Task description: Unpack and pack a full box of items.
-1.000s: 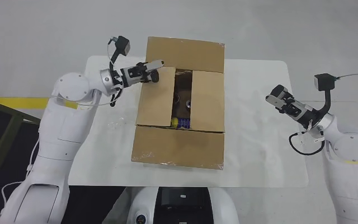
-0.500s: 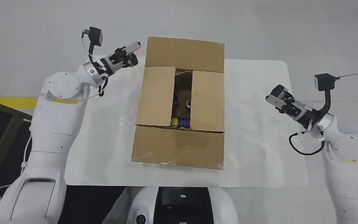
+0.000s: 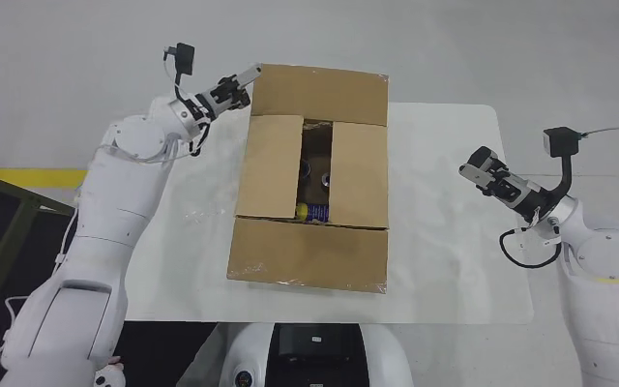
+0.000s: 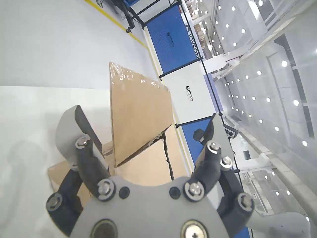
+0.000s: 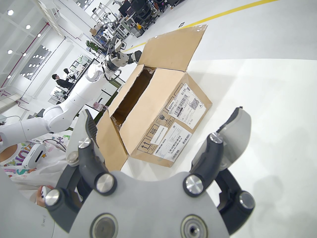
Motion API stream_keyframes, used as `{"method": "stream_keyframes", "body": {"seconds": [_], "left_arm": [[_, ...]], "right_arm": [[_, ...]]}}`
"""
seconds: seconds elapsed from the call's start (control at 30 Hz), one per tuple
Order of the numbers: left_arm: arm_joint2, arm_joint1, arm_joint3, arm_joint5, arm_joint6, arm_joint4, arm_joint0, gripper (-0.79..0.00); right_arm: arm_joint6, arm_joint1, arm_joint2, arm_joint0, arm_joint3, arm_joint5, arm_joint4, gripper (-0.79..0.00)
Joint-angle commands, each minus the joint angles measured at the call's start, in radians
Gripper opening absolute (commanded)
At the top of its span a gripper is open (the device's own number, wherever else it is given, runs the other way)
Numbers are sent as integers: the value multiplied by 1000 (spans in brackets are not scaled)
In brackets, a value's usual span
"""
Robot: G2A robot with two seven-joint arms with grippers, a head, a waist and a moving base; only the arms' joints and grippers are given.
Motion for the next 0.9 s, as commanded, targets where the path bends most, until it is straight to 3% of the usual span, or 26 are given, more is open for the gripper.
{"method": "stream_keyframes", "body": {"seconds": [0.0, 0.3, 0.43, 0.67, 0.87], "left_arm": [[17, -10, 29, 3, 0, -15, -20, 0], [51, -54, 139, 16, -28, -165, -81, 0], [35, -67, 181, 22, -93, -288, -93, 0], [-5, -73, 226, -20, -215, -418, -112, 0], [-46, -67, 207, -15, -317, -503, -99, 0]], "right_arm": [[0, 0, 0, 0, 0, 0, 0, 0], [0, 0, 0, 0, 0, 0, 0, 0], [0, 0, 0, 0, 0, 0, 0, 0], [0, 0, 0, 0, 0, 0, 0, 0], [0, 0, 0, 0, 0, 0, 0, 0]]}}
